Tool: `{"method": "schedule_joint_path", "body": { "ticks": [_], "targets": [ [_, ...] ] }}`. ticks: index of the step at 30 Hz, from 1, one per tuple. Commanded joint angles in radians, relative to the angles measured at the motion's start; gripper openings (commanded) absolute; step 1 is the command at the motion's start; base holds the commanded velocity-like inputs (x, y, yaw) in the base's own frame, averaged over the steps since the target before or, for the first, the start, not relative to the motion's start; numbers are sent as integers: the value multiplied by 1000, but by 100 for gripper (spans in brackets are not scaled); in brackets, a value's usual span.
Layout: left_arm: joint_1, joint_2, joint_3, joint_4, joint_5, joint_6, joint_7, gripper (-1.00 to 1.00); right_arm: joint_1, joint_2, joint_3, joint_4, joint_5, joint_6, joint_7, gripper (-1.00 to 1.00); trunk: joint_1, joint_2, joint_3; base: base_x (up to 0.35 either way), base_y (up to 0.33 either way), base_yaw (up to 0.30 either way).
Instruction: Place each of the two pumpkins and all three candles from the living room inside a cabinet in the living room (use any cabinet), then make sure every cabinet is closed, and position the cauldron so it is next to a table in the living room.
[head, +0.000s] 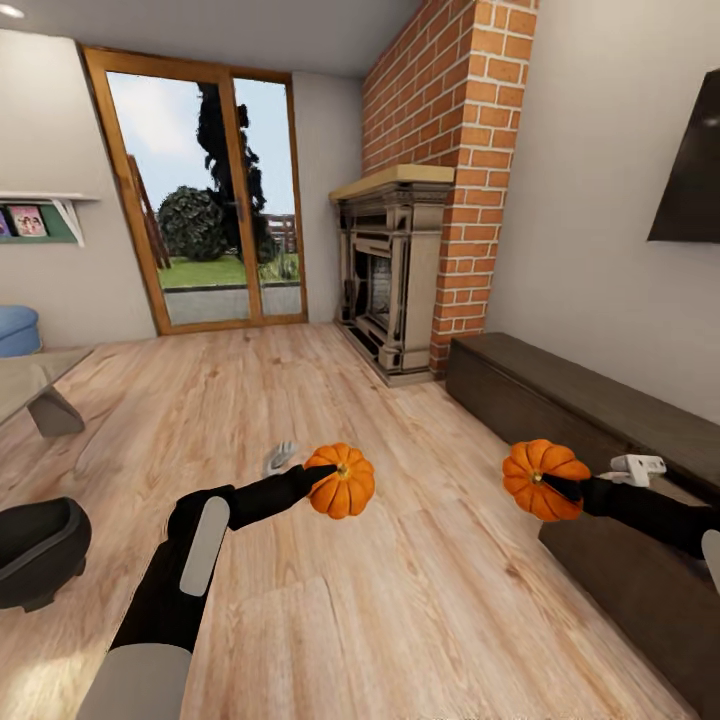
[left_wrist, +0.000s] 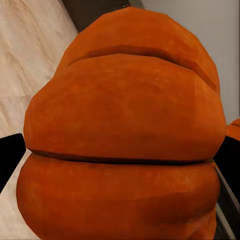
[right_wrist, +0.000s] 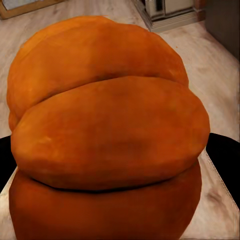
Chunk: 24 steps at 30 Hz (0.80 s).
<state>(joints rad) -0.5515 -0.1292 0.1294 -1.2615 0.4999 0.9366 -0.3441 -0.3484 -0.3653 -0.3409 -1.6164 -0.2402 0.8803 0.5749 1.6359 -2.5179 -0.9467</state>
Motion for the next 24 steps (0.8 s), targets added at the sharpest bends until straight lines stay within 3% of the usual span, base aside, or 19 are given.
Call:
{"method": "schedule_joint_path", "body": {
  "ticks": [1, 13, 24],
  "targets": [
    [-1, -1, 3, -1, 8, 8, -8, -100, -1, 0, -1, 0, -8, 8, 5, -100, 0, -1, -1, 0, -27, -281],
    [0, -1, 3, 0, 5, 6, -7, -100, -1, 1, 0, 0, -8, 8, 5, -100, 0, -1, -1, 24, -236, -281],
    [1, -2, 2, 1, 6, 6, -6, -100, -1, 2, 0, 0, -8, 15, 5, -100, 0, -1, -1, 1, -45, -281]
  ]
}}
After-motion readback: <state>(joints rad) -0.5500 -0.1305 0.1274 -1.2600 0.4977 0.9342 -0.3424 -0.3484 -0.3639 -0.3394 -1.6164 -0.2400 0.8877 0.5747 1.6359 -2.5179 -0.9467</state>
